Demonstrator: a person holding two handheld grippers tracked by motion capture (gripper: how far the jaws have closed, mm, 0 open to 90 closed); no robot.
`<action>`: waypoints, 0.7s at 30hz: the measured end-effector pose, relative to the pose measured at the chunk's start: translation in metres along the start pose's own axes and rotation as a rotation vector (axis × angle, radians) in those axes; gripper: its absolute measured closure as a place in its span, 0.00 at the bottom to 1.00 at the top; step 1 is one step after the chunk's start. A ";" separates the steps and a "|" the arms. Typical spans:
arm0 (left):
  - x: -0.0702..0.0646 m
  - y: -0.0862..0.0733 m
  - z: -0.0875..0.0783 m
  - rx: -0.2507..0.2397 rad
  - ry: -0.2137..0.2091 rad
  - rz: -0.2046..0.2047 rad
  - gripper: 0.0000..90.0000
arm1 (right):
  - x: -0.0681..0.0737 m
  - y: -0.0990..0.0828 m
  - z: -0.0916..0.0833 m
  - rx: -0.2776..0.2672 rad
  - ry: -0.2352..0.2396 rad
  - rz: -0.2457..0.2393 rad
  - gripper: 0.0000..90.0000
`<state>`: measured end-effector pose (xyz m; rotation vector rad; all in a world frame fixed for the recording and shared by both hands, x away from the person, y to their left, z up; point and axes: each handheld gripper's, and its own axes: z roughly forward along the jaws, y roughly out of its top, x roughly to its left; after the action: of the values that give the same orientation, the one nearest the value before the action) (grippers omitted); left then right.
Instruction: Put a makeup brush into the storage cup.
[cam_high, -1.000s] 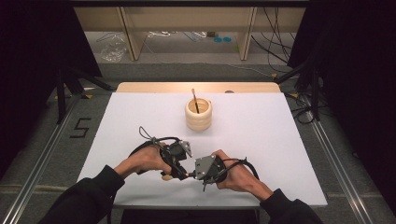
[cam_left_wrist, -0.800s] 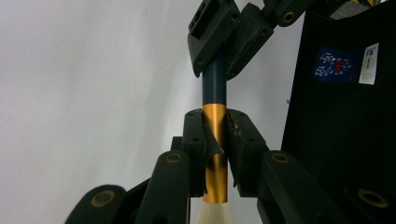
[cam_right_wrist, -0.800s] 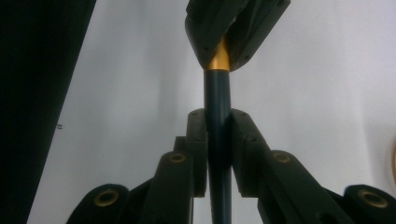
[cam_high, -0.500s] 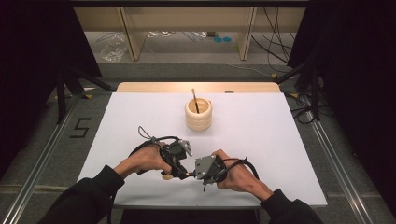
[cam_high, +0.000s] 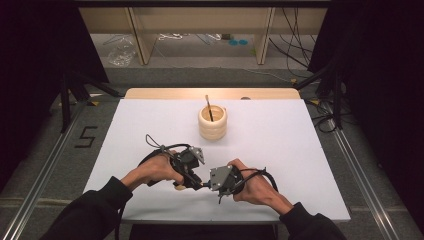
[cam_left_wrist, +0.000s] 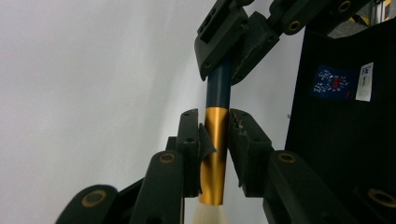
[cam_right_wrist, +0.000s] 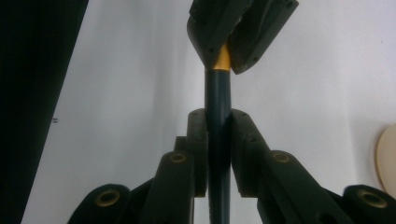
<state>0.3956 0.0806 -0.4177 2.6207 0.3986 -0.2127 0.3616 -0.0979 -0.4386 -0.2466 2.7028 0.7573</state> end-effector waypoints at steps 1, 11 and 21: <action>0.000 0.000 0.000 0.000 0.000 0.000 0.82 | 0.000 0.000 0.000 -0.002 -0.004 -0.002 0.89; 0.002 -0.003 -0.002 -0.032 0.034 0.020 0.69 | 0.000 -0.002 -0.001 0.004 -0.003 0.030 0.89; 0.002 -0.010 -0.023 -0.150 0.120 0.007 0.51 | -0.007 -0.008 -0.008 -0.009 -0.038 0.103 0.89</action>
<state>0.3960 0.1006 -0.4024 2.4932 0.4294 -0.0223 0.3685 -0.1083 -0.4337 -0.0944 2.6938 0.7950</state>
